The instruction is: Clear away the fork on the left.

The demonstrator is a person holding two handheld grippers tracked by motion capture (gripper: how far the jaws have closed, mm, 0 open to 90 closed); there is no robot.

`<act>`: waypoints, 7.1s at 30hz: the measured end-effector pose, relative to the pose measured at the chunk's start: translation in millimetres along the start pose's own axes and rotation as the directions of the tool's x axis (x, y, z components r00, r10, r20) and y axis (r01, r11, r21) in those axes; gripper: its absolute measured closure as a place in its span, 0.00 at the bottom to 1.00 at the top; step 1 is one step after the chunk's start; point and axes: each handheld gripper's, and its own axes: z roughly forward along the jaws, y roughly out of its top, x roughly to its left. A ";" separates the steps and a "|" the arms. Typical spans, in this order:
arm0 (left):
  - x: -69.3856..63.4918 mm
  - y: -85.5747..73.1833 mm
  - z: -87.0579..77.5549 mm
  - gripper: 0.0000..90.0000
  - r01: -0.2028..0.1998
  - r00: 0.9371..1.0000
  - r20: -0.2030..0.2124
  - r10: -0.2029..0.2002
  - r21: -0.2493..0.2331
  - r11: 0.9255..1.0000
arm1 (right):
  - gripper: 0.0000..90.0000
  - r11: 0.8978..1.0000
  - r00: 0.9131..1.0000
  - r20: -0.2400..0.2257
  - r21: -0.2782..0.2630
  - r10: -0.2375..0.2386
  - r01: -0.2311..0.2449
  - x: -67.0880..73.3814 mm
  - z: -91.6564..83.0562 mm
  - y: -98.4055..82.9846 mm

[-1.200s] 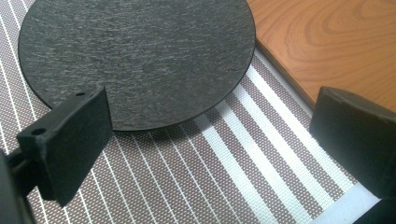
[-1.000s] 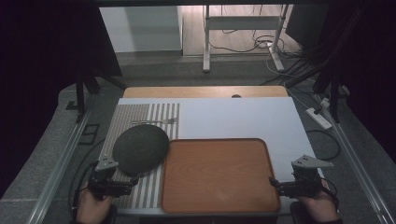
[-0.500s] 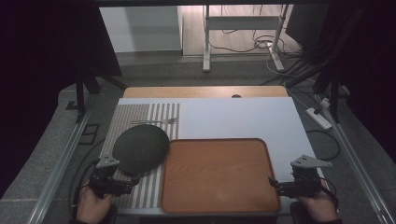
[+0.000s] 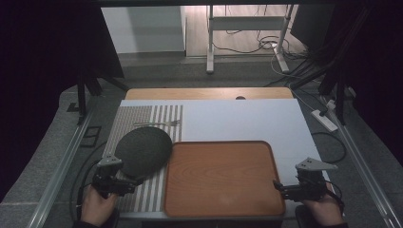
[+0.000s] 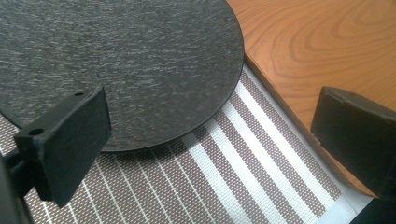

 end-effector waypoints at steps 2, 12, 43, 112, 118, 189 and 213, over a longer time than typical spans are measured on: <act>0.0 1.1 1.0 0.00 -0.003 1.000 0.007 0.003 0.002 1.000 | 0.00 1.000 1.000 0.001 0.002 0.000 0.000 -0.1 0.0 0.1; 1.5 9.0 8.5 0.00 -0.019 0.999 0.026 0.019 0.011 1.000 | 0.00 1.000 1.000 -0.002 0.008 -0.001 0.001 -0.2 0.6 0.3; 18.5 40.8 41.8 0.00 -0.062 0.996 0.062 0.060 0.036 0.997 | 0.00 1.000 1.000 -0.004 0.012 -0.001 0.001 -0.1 1.4 0.5; 103.4 124.1 109.0 0.01 0.009 1.000 -0.008 -0.009 0.085 0.996 | 0.00 1.000 1.000 -0.009 0.016 -0.001 0.001 -0.3 2.1 0.5; 109.3 129.0 116.7 0.01 0.011 1.000 -0.021 -0.009 0.103 0.995 | 0.00 1.000 1.000 -0.010 0.018 0.001 0.000 -0.5 2.1 0.5; 165.1 150.6 137.1 0.80 0.134 0.991 -0.064 -0.121 0.277 0.951 | 0.00 1.000 1.000 -0.021 0.023 -0.001 0.001 -0.9 2.5 0.6; 121.8 177.1 178.3 0.01 -0.038 0.999 0.008 0.038 0.337 0.941 | 0.00 1.000 1.000 -0.021 0.024 -0.003 0.003 -0.9 2.6 0.5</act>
